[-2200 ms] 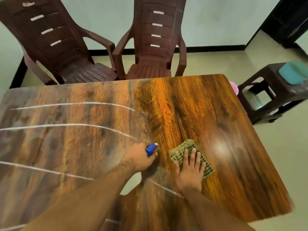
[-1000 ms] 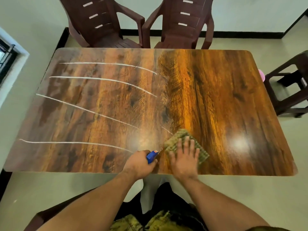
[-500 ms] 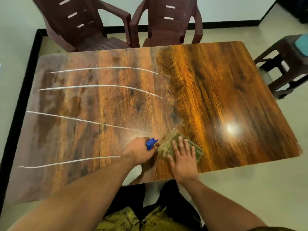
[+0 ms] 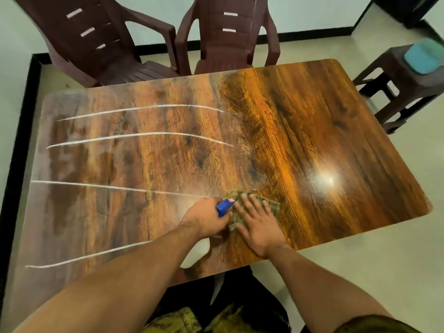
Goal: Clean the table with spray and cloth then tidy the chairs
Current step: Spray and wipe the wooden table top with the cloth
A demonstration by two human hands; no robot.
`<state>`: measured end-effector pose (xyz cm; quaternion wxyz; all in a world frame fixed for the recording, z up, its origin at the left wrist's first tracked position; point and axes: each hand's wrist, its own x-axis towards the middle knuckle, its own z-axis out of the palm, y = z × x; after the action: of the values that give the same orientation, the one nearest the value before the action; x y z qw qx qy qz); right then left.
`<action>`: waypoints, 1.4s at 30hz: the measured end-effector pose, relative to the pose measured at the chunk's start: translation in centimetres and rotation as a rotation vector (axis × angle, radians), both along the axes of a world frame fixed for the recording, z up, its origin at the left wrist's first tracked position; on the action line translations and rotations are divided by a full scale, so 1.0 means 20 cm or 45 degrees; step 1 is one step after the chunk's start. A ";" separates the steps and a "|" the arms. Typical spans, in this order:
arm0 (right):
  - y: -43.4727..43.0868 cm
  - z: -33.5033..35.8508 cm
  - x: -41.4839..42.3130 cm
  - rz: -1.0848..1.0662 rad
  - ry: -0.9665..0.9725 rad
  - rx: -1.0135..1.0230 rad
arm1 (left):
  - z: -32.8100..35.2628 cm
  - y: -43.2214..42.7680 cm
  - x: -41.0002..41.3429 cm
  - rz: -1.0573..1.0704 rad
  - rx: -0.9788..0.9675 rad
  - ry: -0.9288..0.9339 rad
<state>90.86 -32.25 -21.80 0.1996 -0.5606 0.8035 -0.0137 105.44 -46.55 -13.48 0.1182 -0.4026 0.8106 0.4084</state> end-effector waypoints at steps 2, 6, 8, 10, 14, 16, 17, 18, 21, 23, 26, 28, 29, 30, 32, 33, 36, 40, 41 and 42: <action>-0.05 0.00 -0.06 -0.500 0.014 0.046 | 0.01 -0.03 -0.01 -0.008 -0.012 -0.023; -0.11 0.04 -0.14 0.142 0.020 0.033 | 0.01 -0.08 -0.08 0.009 0.010 -0.040; -0.12 0.03 -0.29 0.198 0.052 0.014 | 0.03 -0.11 -0.13 0.038 0.020 -0.035; -0.15 -0.01 -0.38 -0.235 0.132 0.036 | 0.04 -0.16 -0.19 0.105 0.012 0.001; -0.18 -0.05 -0.29 -0.334 0.148 0.019 | 0.10 -0.24 -0.32 0.169 -0.024 0.038; -0.13 -0.05 -0.29 -0.156 0.146 -0.023 | 0.12 -0.27 -0.37 0.193 -0.023 0.042; -0.11 -0.04 -0.30 -0.037 0.133 -0.027 | 0.14 -0.29 -0.40 0.210 -0.022 0.042; -0.10 -0.04 -0.34 0.071 0.132 -0.034 | 0.15 -0.32 -0.43 0.237 -0.027 0.045; -0.22 -0.03 -0.42 -0.022 0.121 -0.040 | 0.15 -0.37 -0.48 0.305 -0.027 0.055; -0.37 -0.03 -0.39 -0.389 0.101 -0.020 | 0.15 -0.40 -0.49 0.340 -0.018 0.047; -0.51 0.00 -0.27 0.115 -0.068 -0.015 | 0.15 -0.45 -0.50 0.411 -0.045 0.028; -0.58 0.04 -0.36 0.572 -0.117 -0.071 | 0.16 -0.48 -0.49 0.440 -0.063 0.016; -0.66 0.02 -0.43 0.570 -0.054 -0.096 | 0.16 -0.50 -0.49 0.462 -0.064 0.012; -0.74 0.00 -0.48 0.350 0.027 -0.097 | 0.16 -0.51 -0.49 0.478 -0.065 0.007; -0.86 0.00 -0.49 -0.196 0.080 -0.019 | 0.17 -0.54 -0.49 0.498 -0.056 0.000; -0.90 0.01 -0.45 -0.155 0.061 -0.001 | 0.16 -0.56 -0.49 0.506 -0.048 0.001; -0.91 0.01 -0.49 0.594 -0.046 -0.030 | 0.16 -0.60 -0.50 0.499 -0.031 0.017; -1.07 -0.01 -0.64 -0.010 0.103 -0.016 | 0.15 -0.66 -0.52 0.535 -0.045 -0.005; -1.10 0.00 -0.59 -0.085 0.113 0.023 | 0.15 -0.68 -0.53 0.543 -0.045 -0.011; -1.11 0.00 -0.54 0.039 0.115 0.014 | 0.14 -0.70 -0.53 0.543 -0.044 -0.006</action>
<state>80.08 -54.40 -21.74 0.1664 -0.5718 0.8031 0.0190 94.75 -60.52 -10.63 0.0242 -0.5680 0.7137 0.4091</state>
